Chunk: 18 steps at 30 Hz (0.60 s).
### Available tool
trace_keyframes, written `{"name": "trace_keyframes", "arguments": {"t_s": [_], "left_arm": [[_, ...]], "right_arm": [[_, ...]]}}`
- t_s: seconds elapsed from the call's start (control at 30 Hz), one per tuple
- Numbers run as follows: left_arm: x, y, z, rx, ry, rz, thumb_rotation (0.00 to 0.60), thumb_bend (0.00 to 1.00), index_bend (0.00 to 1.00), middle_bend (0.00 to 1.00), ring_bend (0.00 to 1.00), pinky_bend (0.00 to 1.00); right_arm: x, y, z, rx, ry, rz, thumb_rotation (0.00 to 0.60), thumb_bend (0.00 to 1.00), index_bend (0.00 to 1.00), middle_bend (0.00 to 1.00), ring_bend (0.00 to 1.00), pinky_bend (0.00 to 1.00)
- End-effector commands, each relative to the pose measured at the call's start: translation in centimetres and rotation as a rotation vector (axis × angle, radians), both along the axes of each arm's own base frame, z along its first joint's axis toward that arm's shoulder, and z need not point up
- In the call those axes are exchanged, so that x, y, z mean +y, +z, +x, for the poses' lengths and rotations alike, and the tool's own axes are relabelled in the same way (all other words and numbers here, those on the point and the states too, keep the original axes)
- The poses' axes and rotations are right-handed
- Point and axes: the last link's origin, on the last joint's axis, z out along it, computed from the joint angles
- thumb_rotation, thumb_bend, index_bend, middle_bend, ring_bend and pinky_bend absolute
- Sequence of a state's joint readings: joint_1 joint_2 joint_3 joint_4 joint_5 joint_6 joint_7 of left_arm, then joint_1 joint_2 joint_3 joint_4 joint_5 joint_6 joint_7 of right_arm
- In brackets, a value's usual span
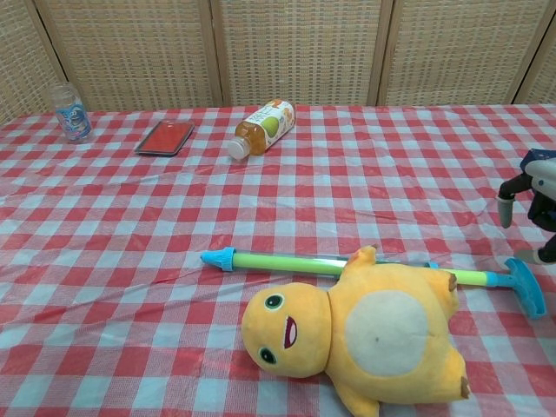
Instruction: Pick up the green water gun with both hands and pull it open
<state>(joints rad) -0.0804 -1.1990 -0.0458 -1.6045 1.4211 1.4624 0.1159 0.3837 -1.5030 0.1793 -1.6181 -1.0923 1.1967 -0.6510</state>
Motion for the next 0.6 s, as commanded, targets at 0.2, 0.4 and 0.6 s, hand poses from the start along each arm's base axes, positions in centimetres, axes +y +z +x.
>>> {"name": "trace_keyframes", "arguments": {"t_s": [0.2, 0.4, 0.6], "left_arm": [[-0.1, 0.1, 0.1, -0.003, -0.006, 0.003, 0.6, 0.06, 0.0, 0.0, 0.0, 0.0], [-0.2, 0.1, 0.2, -0.004, -0.009, 0.004, 0.6, 0.06, 0.0, 0.0, 0.0, 0.0], [-0.3, 0.2, 0.3, -0.004, -0.01, 0.008, 0.6, 0.06, 0.0, 0.0, 0.0, 0.0]], "right_arm": [[0.7, -0.3, -0.1, 0.003, -0.013, 0.014, 0.6, 0.43, 0.53, 1.0, 1.0, 0.7], [1.2, -0.9, -0.2, 0.003, -0.024, 0.037, 0.6, 0.43, 0.52, 1.0, 1.0, 0.7], [1.0, -1.6, -0.9, 0.003, -0.043, 0.052, 0.6, 0.43, 0.5, 1.0, 1.0, 0.7]]}}
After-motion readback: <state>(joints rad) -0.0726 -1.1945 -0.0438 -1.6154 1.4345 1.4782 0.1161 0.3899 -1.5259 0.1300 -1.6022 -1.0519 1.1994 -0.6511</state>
